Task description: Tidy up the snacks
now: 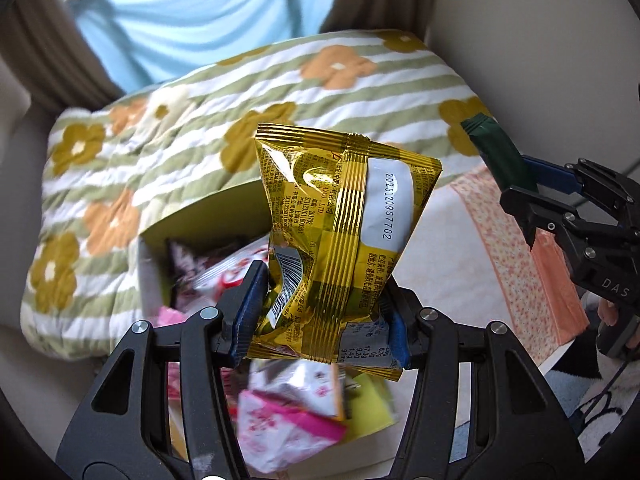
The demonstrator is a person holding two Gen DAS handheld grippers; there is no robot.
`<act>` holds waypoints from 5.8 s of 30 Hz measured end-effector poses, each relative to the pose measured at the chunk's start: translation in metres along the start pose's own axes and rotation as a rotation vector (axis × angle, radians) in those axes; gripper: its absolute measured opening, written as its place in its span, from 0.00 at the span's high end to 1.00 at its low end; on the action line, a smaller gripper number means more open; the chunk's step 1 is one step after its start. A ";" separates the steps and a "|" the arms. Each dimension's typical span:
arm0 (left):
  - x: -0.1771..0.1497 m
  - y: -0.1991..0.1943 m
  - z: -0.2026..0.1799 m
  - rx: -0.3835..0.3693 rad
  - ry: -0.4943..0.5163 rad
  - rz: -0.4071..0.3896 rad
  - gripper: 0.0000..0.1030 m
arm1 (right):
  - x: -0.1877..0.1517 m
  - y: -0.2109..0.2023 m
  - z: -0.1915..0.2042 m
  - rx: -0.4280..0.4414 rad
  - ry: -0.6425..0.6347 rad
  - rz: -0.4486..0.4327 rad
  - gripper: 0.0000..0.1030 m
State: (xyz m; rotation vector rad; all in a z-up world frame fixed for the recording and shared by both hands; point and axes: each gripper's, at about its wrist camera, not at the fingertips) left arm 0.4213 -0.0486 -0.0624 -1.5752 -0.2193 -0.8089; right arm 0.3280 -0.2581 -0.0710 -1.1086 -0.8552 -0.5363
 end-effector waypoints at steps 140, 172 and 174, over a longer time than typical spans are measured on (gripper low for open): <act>-0.238 -0.284 -0.109 0.242 -0.181 -0.607 0.00 | -0.127 -0.267 0.115 -0.443 0.007 -0.293 0.01; -0.241 -0.295 -0.110 0.296 -0.170 -0.682 0.00 | -0.120 -0.263 0.123 -0.462 0.021 -0.300 0.01; -0.242 -0.296 -0.110 0.301 -0.170 -0.685 0.00 | -0.120 -0.263 0.124 -0.461 0.022 -0.300 0.01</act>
Point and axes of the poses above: each gripper's, at about its wrist camera, not at the fingertips, and y roughly the way its jaws point, z to its left, x to its top, and after that the axes turned 12 degrees about -z, right-handed
